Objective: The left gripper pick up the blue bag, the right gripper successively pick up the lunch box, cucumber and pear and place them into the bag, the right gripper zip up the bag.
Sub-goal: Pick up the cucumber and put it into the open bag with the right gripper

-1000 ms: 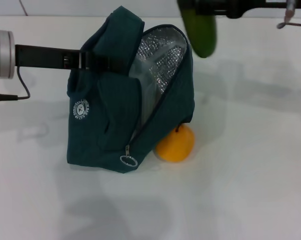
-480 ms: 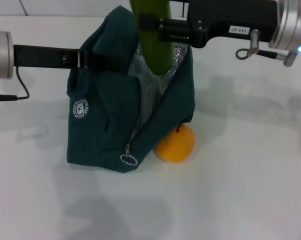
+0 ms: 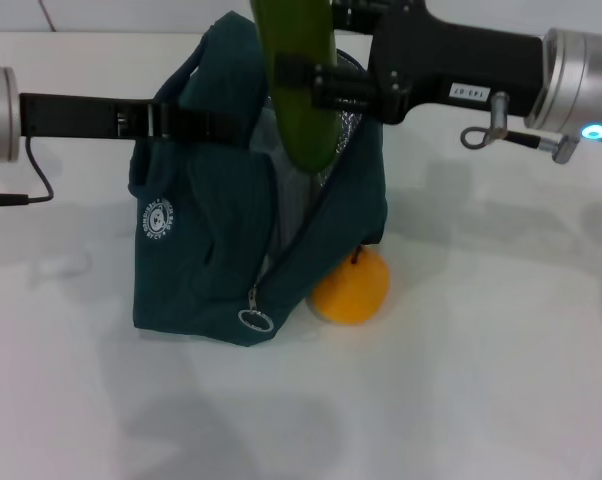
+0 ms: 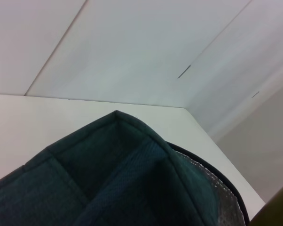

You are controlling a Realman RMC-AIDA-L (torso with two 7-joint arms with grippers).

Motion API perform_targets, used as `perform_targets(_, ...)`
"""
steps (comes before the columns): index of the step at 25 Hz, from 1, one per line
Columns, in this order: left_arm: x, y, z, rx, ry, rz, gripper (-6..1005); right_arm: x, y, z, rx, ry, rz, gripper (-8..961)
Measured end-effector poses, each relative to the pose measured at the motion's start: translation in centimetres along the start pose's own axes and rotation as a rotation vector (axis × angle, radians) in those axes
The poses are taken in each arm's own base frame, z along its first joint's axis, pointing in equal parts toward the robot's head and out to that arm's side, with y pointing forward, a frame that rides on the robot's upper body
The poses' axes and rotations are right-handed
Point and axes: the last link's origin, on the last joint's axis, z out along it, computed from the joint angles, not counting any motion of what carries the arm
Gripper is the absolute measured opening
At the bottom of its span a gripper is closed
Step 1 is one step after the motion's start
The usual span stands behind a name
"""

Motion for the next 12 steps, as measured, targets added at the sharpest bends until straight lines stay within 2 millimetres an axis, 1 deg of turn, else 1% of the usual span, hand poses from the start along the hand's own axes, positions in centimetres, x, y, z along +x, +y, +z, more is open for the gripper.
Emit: perform_targets(12, 0.0, 0.0, 0.0, -0.003, -0.003, 0.000, 39, 1.5, 0.6, 0.4, -0.015, 0.035, 0.023, 614)
